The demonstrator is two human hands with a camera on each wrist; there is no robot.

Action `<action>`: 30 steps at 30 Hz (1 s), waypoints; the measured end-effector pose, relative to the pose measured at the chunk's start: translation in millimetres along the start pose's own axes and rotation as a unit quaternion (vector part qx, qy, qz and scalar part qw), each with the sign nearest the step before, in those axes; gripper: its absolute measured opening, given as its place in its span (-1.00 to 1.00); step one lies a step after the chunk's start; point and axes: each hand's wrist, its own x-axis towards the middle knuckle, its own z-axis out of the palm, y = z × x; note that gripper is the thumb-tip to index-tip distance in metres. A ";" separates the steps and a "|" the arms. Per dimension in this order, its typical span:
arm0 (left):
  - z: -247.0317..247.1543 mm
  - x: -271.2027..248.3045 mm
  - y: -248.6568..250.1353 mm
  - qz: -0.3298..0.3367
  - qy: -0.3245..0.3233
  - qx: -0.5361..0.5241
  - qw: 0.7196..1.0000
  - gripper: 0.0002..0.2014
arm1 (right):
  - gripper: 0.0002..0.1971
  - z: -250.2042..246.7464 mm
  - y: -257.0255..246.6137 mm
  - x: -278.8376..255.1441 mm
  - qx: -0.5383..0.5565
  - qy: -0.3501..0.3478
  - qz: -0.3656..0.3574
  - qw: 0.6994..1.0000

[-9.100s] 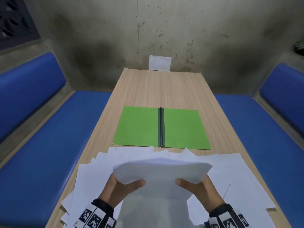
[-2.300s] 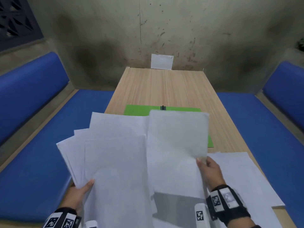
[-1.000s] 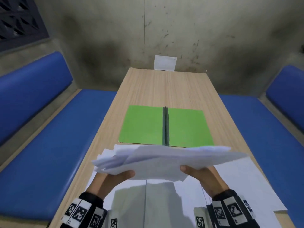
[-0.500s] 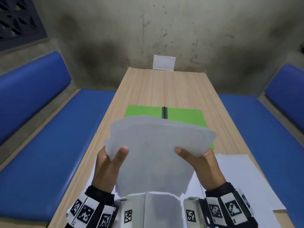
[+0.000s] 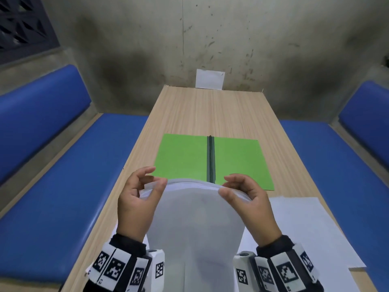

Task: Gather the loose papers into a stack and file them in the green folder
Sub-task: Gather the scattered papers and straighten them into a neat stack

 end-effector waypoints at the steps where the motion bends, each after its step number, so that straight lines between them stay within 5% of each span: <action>1: -4.2 -2.9 -6.5 -0.013 -0.018 0.004 1.000 -0.67 | -0.62 -3.1 5.2 -2.7 -0.012 -0.001 0.010 1.000; 7: -18.4 -30.2 -55.9 -0.231 -0.149 -0.013 0.961 -0.24 | -0.51 -20.2 39.7 -20.6 0.033 -0.063 0.158 0.985; 11: -15.7 -40.0 -72.1 -0.285 -0.139 -0.012 0.948 -0.49 | -0.83 -14.5 55.8 -28.8 -0.002 -0.048 0.215 0.975; 17: -17.2 -28.8 -36.2 -0.201 -0.144 -0.028 0.969 -0.59 | -0.70 -15.0 33.4 -25.4 0.030 -0.038 0.146 0.988; 22: -12.7 -20.3 -5.9 -0.078 -0.111 -0.096 0.986 -0.27 | -0.31 -13.3 14.2 -20.4 0.028 -0.010 0.061 0.998; 26: 2.5 -15.0 -3.1 -0.076 0.005 -0.066 0.995 -0.80 | -0.47 0.1 7.0 -15.3 0.052 0.022 0.080 0.995; 30: 4.0 -15.2 -9.9 -0.086 0.022 -0.057 0.994 -0.79 | -0.60 0.0 14.7 -14.6 0.067 0.055 0.099 0.991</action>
